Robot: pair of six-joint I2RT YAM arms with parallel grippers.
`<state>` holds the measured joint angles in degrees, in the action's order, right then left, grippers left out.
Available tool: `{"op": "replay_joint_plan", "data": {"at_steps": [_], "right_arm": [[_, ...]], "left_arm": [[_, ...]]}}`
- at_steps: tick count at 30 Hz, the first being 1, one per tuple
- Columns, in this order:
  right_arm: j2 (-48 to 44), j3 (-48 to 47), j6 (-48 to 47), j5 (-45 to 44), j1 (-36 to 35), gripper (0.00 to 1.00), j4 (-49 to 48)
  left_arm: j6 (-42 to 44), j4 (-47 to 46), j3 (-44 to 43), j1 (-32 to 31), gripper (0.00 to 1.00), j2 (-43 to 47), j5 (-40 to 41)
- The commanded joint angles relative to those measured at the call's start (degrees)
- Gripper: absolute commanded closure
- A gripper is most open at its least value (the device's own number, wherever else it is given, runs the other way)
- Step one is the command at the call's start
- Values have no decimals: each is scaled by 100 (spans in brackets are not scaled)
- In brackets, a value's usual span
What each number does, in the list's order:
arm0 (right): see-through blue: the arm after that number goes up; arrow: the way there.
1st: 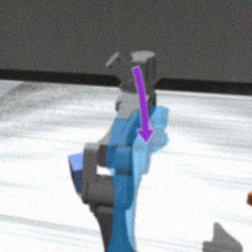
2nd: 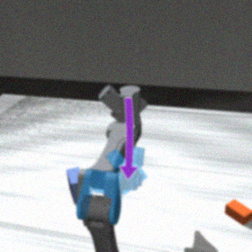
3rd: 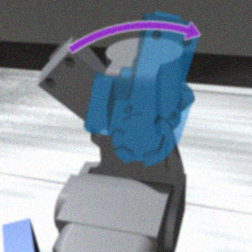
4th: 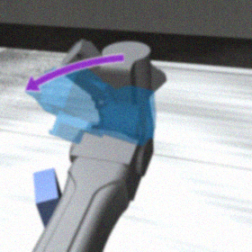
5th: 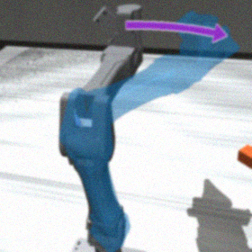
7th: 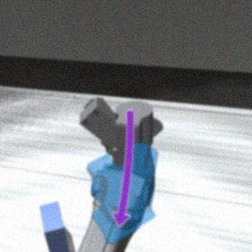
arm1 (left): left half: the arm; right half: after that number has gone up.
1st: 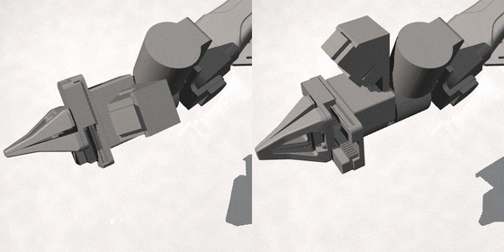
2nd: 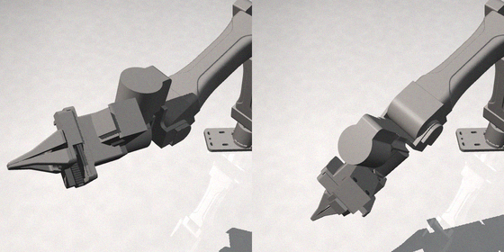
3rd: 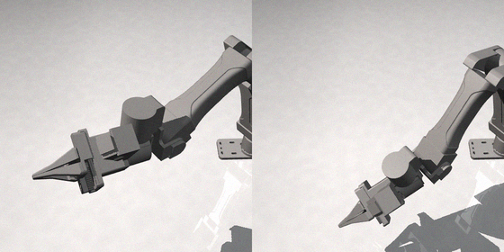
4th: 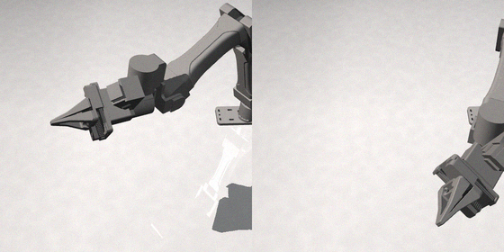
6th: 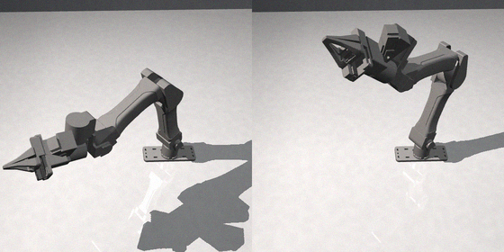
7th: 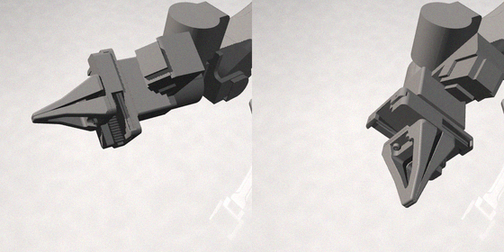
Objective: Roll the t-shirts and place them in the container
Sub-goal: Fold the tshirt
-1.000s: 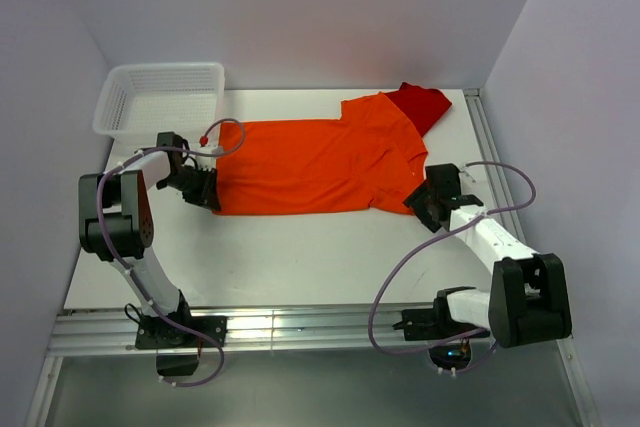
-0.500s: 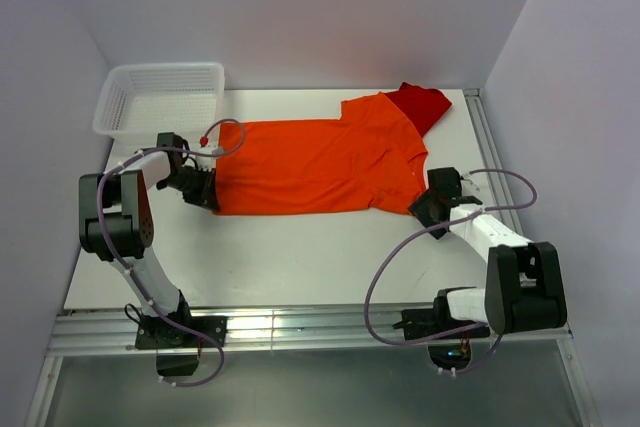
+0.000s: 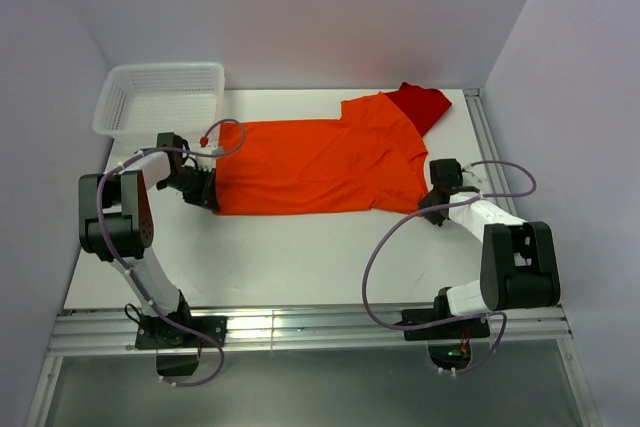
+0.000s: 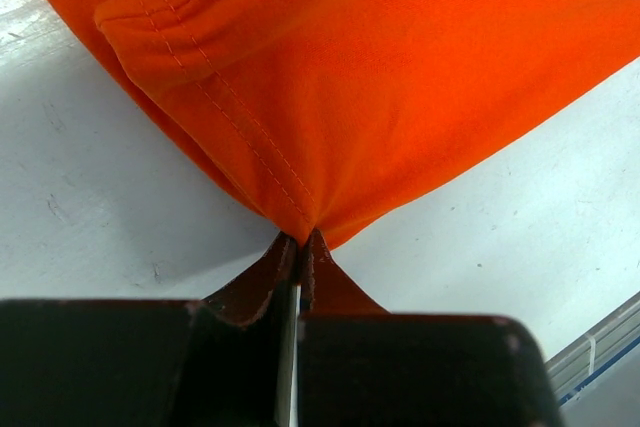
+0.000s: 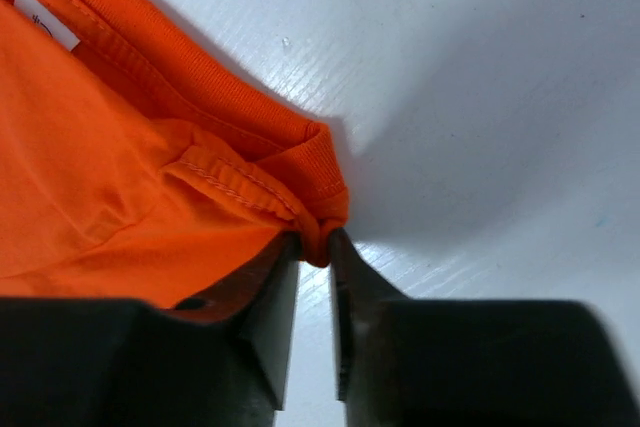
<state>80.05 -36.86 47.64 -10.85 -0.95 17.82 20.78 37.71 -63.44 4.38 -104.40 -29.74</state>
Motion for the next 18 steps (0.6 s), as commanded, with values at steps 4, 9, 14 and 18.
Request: {"op": "replay_joint_plan", "data": {"at_steps": [4, 9, 14, 18], "right_arm": [[-24, -435, -333, -338, 42, 87, 247], [-86, -664, -658, -400, 288, 88, 511], [-130, -717, -923, -242, 420, 88, 608], [-235, -682, -1028, -137, 420, 88, 705]], "left_arm": [[287, 87, 113, -7, 100, 7, 469], [366, 157, 95, 1, 100, 25, 565], [427, 227, 86, 1, 100, 60, 706], [489, 333, 86, 1, 100, 113, 767]]}}
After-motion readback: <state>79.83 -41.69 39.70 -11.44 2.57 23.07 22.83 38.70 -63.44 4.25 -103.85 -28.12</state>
